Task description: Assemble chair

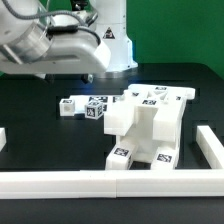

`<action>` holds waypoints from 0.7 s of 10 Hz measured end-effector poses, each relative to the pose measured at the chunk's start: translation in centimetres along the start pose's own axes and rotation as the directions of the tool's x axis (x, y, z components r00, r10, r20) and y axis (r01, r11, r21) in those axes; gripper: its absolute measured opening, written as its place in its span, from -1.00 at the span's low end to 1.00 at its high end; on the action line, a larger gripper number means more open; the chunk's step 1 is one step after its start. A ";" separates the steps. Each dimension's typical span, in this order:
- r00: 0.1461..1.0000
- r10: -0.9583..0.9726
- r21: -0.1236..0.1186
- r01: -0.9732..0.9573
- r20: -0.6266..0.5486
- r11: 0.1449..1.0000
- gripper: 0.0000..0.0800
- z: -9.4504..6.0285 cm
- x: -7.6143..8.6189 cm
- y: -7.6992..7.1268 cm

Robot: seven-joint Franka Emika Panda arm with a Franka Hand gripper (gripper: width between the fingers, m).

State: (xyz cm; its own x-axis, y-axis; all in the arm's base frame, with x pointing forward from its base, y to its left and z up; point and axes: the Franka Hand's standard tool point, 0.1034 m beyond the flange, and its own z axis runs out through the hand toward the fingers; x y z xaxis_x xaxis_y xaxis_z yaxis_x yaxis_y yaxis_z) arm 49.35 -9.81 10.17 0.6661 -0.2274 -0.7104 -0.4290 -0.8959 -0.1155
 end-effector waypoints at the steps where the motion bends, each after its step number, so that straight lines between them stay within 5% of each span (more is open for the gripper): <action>1: 0.997 0.076 0.031 -0.076 0.023 0.997 0.62 1.2 0.4 0.4; 2: 0.983 0.165 0.082 -0.171 0.078 0.982 0.62 3.3 0.6 1.0; 6: 0.979 0.186 0.075 -0.192 0.082 0.978 0.62 4.0 0.9 1.0; 7: 0.963 0.245 0.091 -0.256 0.111 0.963 0.62 5.1 0.6 0.7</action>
Offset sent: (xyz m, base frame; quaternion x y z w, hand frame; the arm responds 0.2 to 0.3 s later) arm 0.0000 0.0000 0.0000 0.0000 0.0000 0.0000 1.0000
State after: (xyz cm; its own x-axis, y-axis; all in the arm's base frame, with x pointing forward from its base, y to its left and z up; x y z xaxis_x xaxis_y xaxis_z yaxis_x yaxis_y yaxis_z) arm 46.35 -8.66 6.15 0.4688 -0.3966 -0.7893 -0.6386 -0.7695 0.0073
